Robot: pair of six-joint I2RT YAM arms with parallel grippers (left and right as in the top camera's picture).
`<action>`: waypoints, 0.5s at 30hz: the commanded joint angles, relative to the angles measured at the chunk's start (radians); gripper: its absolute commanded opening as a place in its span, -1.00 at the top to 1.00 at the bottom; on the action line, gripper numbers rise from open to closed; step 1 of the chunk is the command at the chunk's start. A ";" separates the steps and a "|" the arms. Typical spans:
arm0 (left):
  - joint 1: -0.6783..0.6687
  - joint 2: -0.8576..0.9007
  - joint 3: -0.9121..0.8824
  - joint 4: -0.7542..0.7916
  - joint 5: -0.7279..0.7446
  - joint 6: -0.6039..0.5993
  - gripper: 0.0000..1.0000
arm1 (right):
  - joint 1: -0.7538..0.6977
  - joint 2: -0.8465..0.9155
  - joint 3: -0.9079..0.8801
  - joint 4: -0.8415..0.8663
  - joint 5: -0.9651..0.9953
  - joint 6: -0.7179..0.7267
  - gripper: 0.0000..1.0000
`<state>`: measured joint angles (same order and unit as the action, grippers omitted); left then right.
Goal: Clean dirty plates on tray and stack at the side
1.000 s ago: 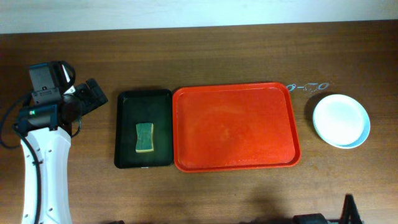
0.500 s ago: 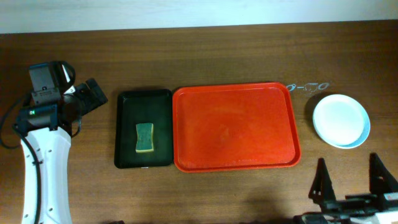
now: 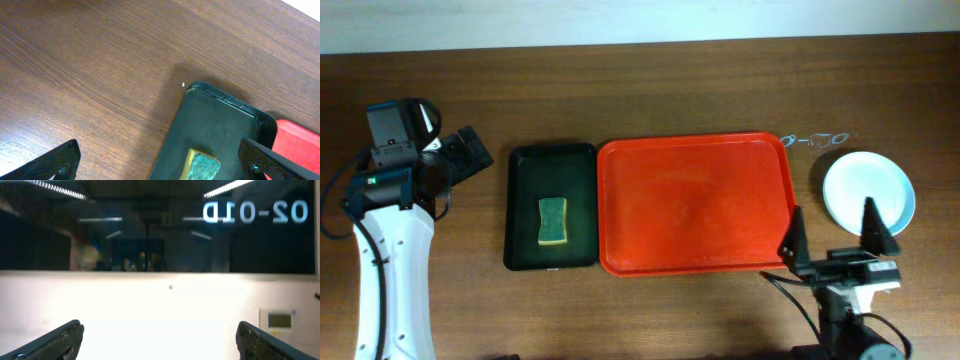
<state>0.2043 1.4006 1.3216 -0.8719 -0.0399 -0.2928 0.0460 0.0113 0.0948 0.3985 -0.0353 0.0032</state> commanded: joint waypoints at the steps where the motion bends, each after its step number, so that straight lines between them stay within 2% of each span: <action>1: 0.003 -0.015 0.022 0.002 0.007 -0.010 -0.98 | 0.006 -0.007 -0.090 0.004 -0.006 0.005 -0.97; 5: 0.003 -0.015 0.022 0.002 0.006 -0.010 -0.99 | 0.006 -0.007 -0.089 -0.150 0.025 0.004 -0.97; 10: 0.003 -0.015 0.022 0.002 0.007 -0.010 -0.99 | 0.006 -0.007 -0.089 -0.478 0.040 0.005 -0.97; 15: 0.003 -0.015 0.022 0.002 0.007 -0.010 -0.99 | 0.006 -0.007 -0.089 -0.480 0.035 0.004 -0.97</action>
<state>0.2043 1.4006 1.3216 -0.8715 -0.0402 -0.2928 0.0460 0.0120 0.0105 -0.0746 -0.0078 0.0032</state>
